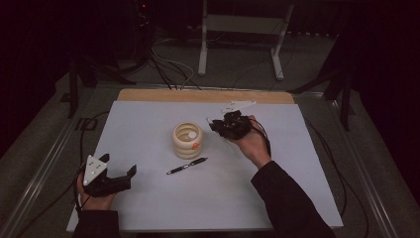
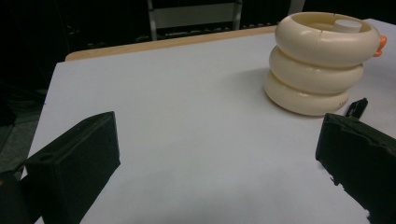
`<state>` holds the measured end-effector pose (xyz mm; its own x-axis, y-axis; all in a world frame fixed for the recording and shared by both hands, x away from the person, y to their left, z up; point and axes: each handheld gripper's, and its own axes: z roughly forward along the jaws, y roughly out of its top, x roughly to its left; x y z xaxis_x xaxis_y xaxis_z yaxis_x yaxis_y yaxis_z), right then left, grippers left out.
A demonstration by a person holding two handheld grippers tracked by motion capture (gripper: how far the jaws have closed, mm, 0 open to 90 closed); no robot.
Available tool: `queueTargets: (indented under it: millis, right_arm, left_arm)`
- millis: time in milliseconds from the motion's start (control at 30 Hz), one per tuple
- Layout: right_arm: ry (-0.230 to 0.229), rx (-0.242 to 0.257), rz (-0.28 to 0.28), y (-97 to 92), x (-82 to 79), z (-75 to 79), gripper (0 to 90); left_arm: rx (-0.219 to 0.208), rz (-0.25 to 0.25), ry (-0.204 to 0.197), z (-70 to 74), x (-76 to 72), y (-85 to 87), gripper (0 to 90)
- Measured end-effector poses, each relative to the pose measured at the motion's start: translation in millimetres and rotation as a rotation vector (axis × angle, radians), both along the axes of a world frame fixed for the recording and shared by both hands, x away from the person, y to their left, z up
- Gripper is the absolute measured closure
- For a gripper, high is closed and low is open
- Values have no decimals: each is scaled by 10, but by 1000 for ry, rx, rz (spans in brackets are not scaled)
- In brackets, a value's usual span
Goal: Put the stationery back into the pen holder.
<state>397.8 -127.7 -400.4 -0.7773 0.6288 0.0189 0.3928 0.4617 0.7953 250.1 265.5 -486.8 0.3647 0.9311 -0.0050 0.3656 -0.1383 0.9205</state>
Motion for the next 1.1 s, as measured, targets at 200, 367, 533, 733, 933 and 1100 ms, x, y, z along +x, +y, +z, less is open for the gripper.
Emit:
queueTargets:
  millis: [200, 367, 533, 733, 933, 1100]
  right_arm:
    - [-19, 6, -3, 45, 14, 29, 794]
    - [-27, 16, -9, 75, 34, 44, 794]
    - [-37, 28, -13, 118, 60, 64, 794]
    - [-49, 40, -13, 186, 86, 107, 793]
    - [-55, 62, -13, 251, 115, 106, 794]
    - [-63, 81, -21, 292, 142, 112, 793]
  left_arm:
    - [1, -2, 0, 0, 0, -1, 2]
    - [0, -2, 1, 0, 1, 0, 2]
    - [-1, -2, 1, 0, -1, 0, 2]
    - [-2, -2, 0, 0, 0, 0, 2]
    - [-4, -3, 0, 1, -2, 4, 2]
    - [-6, -3, 0, -1, 0, 7, 2]
